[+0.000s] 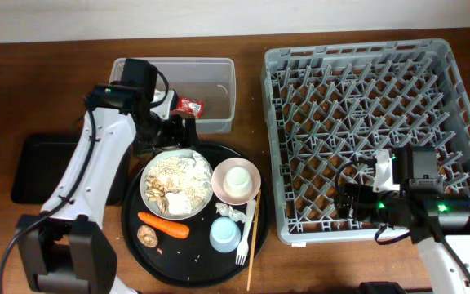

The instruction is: Sort waste into correct bins and load items into the dishwasher rack

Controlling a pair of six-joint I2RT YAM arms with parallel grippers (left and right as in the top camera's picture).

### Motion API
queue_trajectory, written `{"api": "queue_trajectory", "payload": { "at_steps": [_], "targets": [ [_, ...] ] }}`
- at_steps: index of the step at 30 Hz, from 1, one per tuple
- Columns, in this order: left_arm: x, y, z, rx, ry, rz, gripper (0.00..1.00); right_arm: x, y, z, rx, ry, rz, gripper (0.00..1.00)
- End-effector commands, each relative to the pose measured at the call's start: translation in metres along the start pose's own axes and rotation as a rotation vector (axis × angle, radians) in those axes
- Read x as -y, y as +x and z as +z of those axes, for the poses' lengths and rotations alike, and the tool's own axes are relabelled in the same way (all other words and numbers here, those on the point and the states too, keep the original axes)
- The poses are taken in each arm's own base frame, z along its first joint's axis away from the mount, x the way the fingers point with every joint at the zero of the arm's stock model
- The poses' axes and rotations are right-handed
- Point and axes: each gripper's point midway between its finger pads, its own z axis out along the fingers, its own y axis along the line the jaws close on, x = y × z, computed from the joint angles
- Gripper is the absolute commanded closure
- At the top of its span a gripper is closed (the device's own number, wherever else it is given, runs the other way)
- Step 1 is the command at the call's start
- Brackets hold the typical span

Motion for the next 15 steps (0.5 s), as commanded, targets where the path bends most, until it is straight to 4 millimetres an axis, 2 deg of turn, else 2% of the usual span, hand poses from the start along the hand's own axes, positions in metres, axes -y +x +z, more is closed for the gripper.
{"api": "queue_trajectory", "payload": {
  "at_steps": [1,2,5,7,14,15],
  "targets": [
    [0.016,0.024,0.026,-0.042,0.032,0.055,0.01,-0.001,-0.005,-0.002,0.005,0.008,-0.012,0.02],
    [0.016,0.029,0.041,-0.041,0.034,0.071,0.01,-0.001,-0.005,-0.002,0.002,0.008,-0.011,0.02],
    [0.012,0.033,0.069,-0.010,0.035,0.096,0.04,-0.001,-0.005,-0.002,0.002,0.008,-0.011,0.02],
    [0.005,0.030,0.081,0.026,0.014,0.104,0.06,-0.001,-0.005,-0.002,0.002,0.008,-0.011,0.02],
    [-0.003,0.035,0.099,0.052,0.003,0.112,0.11,-0.001,-0.005,-0.002,0.002,0.008,-0.011,0.02],
    [-0.002,0.034,0.099,0.056,0.003,0.113,0.18,-0.001,-0.005,-0.002,0.002,0.008,-0.011,0.02]
  ]
}}
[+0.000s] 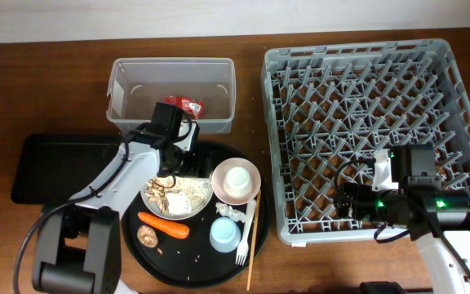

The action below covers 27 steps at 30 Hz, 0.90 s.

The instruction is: Sort waste into correct bins and load items into the dishwasher rack

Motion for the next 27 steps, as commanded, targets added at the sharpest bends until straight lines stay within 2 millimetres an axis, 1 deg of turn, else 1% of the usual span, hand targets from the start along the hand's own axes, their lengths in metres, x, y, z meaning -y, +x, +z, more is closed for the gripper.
{"api": "queue_trajectory", "payload": {
  "at_steps": [1,2,3,4,5,6,8,10,12,14,15,17,20,24,26,27],
  "targets": [
    [0.000,-0.001,0.000,0.022,-0.006,0.015,0.24,-0.001,-0.005,-0.005,0.019,0.005,-0.014,0.02],
    [0.000,-0.002,0.000,0.028,-0.005,0.016,0.32,-0.001,-0.005,-0.005,0.019,0.005,-0.014,0.02],
    [0.001,-0.002,0.001,0.028,-0.005,0.019,0.35,-0.001,-0.005,-0.005,0.018,0.005,-0.014,0.02],
    [0.003,-0.002,0.002,0.027,-0.003,0.025,0.36,-0.001,-0.005,-0.005,0.018,0.005,-0.014,0.02],
    [0.005,-0.001,0.006,0.024,-0.010,0.037,0.41,-0.001,-0.005,-0.005,0.017,0.005,-0.014,0.02],
    [0.003,0.000,0.010,0.017,-0.036,0.045,0.49,-0.001,-0.005,-0.005,0.017,0.005,-0.014,0.02],
    [0.005,0.003,0.015,0.003,-0.049,0.059,0.49,-0.001,-0.004,-0.005,0.016,0.005,-0.014,0.02],
    [0.005,0.003,0.015,0.004,-0.052,0.060,0.49,-0.001,-0.004,-0.005,0.015,0.005,-0.014,0.02],
    [0.004,0.003,0.015,0.004,-0.056,0.060,0.56,-0.001,-0.004,-0.005,0.015,0.005,-0.014,0.02],
    [0.004,0.003,0.015,0.003,-0.060,0.060,0.65,-0.001,-0.004,-0.005,0.015,0.006,-0.014,0.02],
    [0.005,0.004,0.016,0.003,-0.059,0.064,0.72,-0.001,-0.004,-0.005,0.013,0.006,-0.013,0.02],
    [0.006,0.004,0.016,0.002,-0.059,0.066,0.81,-0.001,-0.004,-0.005,0.013,0.006,-0.013,0.02],
    [0.006,0.004,0.016,0.001,-0.059,0.065,0.99,-0.001,-0.003,-0.005,0.012,0.006,-0.013,0.02],
    [0.006,0.004,0.014,0.001,-0.059,0.065,0.99,-0.001,-0.003,-0.005,0.012,0.006,-0.013,0.02],
    [0.009,0.000,0.004,0.018,-0.056,0.069,0.99,-0.001,-0.003,-0.005,0.012,0.006,-0.013,0.02],
    [0.013,-0.005,-0.008,0.043,-0.052,0.073,0.99,-0.001,-0.003,-0.005,0.012,0.006,-0.013,0.02]
  ]
}}
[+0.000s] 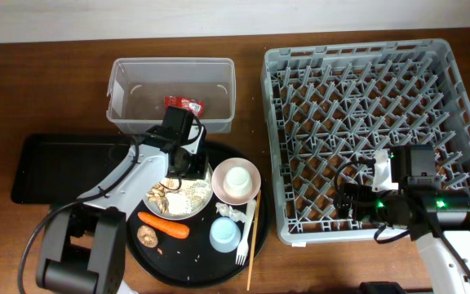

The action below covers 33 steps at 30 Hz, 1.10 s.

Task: Sort waste into correct bins and load items into the dishwasher rack
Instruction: 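Grasp the white tissue on the plate with the left gripper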

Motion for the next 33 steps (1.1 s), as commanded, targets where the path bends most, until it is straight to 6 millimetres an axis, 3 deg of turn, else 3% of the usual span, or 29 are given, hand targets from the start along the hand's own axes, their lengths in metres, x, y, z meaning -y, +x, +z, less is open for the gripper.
{"api": "queue_trajectory", "payload": {
  "at_steps": [1,5,9,11,13,14,19,23,24,26,27,30,33],
  "targets": [
    [0.008,-0.014,-0.032,0.071,0.002,0.021,0.99,-0.001,-0.005,-0.005,0.018,0.005,-0.014,0.02],
    [0.014,-0.028,-0.078,0.193,-0.001,0.040,0.99,-0.001,-0.005,-0.005,0.019,0.005,-0.014,0.02],
    [0.016,-0.032,-0.092,0.236,-0.006,0.045,0.99,-0.001,-0.005,-0.005,0.019,0.005,-0.014,0.02],
    [0.013,-0.030,-0.089,0.224,-0.016,0.042,0.96,-0.001,-0.005,-0.005,0.019,0.005,-0.014,0.02],
    [0.013,-0.024,-0.076,0.177,-0.020,0.040,0.52,-0.001,-0.005,-0.005,0.019,0.005,-0.014,0.02],
    [0.012,-0.021,-0.065,0.142,-0.023,0.041,0.41,-0.001,-0.005,-0.005,0.019,0.005,-0.014,0.02],
    [0.000,-0.002,-0.008,-0.020,-0.047,-0.011,0.35,-0.001,-0.005,-0.005,0.018,0.005,-0.014,0.02],
    [-0.004,0.008,0.013,-0.082,-0.050,-0.020,0.41,-0.001,-0.005,-0.005,0.018,0.005,-0.014,0.02],
    [-0.004,0.009,0.015,-0.089,-0.052,-0.021,0.50,-0.001,-0.005,-0.005,0.018,0.005,-0.014,0.02],
    [-0.005,0.010,0.016,-0.091,-0.052,-0.022,0.87,-0.001,-0.005,-0.005,0.018,0.005,-0.014,0.02],
    [-0.004,0.008,0.015,-0.087,-0.051,-0.021,0.98,-0.001,-0.005,-0.005,0.018,0.005,-0.014,0.02],
    [-0.001,-0.004,0.002,-0.053,-0.046,-0.018,1.00,-0.001,-0.005,-0.005,0.017,0.005,-0.014,0.02],
    [0.007,-0.025,-0.035,0.029,-0.035,-0.011,0.99,-0.001,-0.005,-0.005,0.017,0.005,-0.014,0.02]
  ]
}}
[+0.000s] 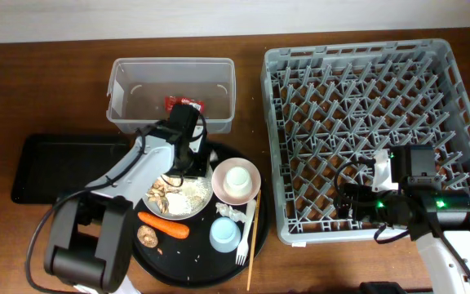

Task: Sort waste into correct bins and load items into the dishwasher rack
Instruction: 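Grasp the white tissue on the plate with the left gripper, then drop the white tissue into the clear bin with the left gripper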

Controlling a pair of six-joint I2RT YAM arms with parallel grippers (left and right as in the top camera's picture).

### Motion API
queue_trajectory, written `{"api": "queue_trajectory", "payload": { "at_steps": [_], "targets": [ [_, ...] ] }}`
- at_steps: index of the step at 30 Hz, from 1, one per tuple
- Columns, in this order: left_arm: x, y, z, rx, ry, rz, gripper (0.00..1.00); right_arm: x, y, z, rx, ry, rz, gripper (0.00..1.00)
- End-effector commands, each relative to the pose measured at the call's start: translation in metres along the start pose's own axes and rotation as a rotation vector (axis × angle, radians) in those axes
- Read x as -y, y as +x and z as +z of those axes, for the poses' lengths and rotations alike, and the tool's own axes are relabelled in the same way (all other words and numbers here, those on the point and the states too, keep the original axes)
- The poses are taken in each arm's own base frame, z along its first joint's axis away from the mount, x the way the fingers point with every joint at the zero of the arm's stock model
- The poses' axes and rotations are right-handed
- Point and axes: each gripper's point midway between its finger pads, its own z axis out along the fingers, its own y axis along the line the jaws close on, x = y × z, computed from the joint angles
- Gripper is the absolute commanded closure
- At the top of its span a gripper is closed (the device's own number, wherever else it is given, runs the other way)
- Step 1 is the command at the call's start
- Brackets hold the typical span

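My left gripper hangs over the far edge of a plate of food scraps on the round black tray; its fingers are too dark to read. On the tray also lie a carrot, a brown lump, a crumpled tissue, a blue cup, a fork, a chopstick and a pink dish with a white cup. My right gripper rests low at the near edge of the grey dishwasher rack, its jaws unclear.
A clear plastic bin behind the tray holds a red wrapper. A flat black bin lies left of the tray. The rack fills the right half of the wooden table.
My left gripper has shifted slightly to the right over the far edge of the food plate. The right arm and all the items on the tray are where they were.
My left gripper first stood at the clear bin's near wall beside the red wrapper, with the food plate fully in view. It then stood over the plate's far side, and has stayed there, edging rightward. My right arm has kept still at the rack's near edge.
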Motion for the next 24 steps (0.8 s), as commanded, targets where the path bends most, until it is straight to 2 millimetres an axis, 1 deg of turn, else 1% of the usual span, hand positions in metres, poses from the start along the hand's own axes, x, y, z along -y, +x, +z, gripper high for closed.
{"api": "queue_trajectory", "payload": {
  "at_steps": [1,5,6,7,9,11,12,13,14,15,16,17,18,20,21,22,24],
  "targets": [
    [0.010,-0.024,-0.051,0.124,0.020,0.016,1.00,-0.001,-0.005,-0.005,0.017,0.005,-0.014,0.02],
    [0.012,-0.019,-0.072,0.147,0.025,0.019,0.99,-0.001,-0.005,-0.005,0.016,0.005,-0.014,0.02],
    [0.014,-0.022,-0.082,0.174,0.029,0.023,0.99,-0.001,-0.005,-0.005,0.016,0.006,-0.014,0.02],
    [0.016,-0.029,-0.094,0.221,0.031,0.030,0.99,-0.001,-0.005,-0.005,0.017,0.006,-0.014,0.02],
    [0.017,-0.057,-0.119,0.364,0.013,0.056,1.00,-0.001,-0.005,-0.005,0.016,0.005,-0.014,0.02],
    [0.010,-0.091,-0.135,0.516,-0.050,0.050,0.99,-0.001,-0.005,-0.005,0.016,0.006,-0.014,0.02],
    [0.008,-0.106,-0.138,0.573,-0.068,0.046,1.00,-0.001,-0.005,-0.005,0.016,0.006,-0.014,0.02],
    [0.009,-0.115,-0.138,0.604,-0.063,0.046,0.99,-0.001,-0.005,-0.005,0.016,0.005,-0.014,0.02],
    [0.007,-0.133,-0.132,0.651,-0.058,0.042,1.00,-0.001,-0.004,-0.005,0.016,0.005,-0.014,0.02],
    [0.002,-0.143,-0.124,0.668,-0.060,0.033,0.99,-0.001,-0.004,-0.004,0.015,0.006,-0.014,0.02],
    [-0.001,-0.148,-0.118,0.672,-0.062,0.027,0.96,-0.001,-0.004,-0.004,0.015,0.006,-0.014,0.02],
    [-0.005,-0.153,-0.111,0.675,-0.065,0.021,0.87,-0.001,-0.004,-0.004,0.015,0.006,-0.014,0.02],
    [-0.013,-0.157,-0.097,0.660,-0.074,0.007,0.67,-0.001,-0.004,-0.004,0.015,0.006,-0.014,0.02],
    [-0.018,-0.156,-0.092,0.646,-0.080,0.000,0.50,-0.001,-0.004,-0.004,0.015,0.006,-0.014,0.02],
    [-0.017,-0.156,-0.097,0.652,-0.078,0.001,0.36,-0.001,-0.004,-0.004,0.015,0.006,-0.014,0.02],
    [-0.015,-0.154,-0.107,0.658,-0.074,0.002,0.29,-0.001,-0.004,-0.004,0.015,0.006,-0.014,0.02],
    [-0.013,-0.138,-0.131,0.633,-0.075,0.001,0.25,-0.001,-0.004,-0.004,0.014,0.006,-0.014,0.02]
  ]
}}
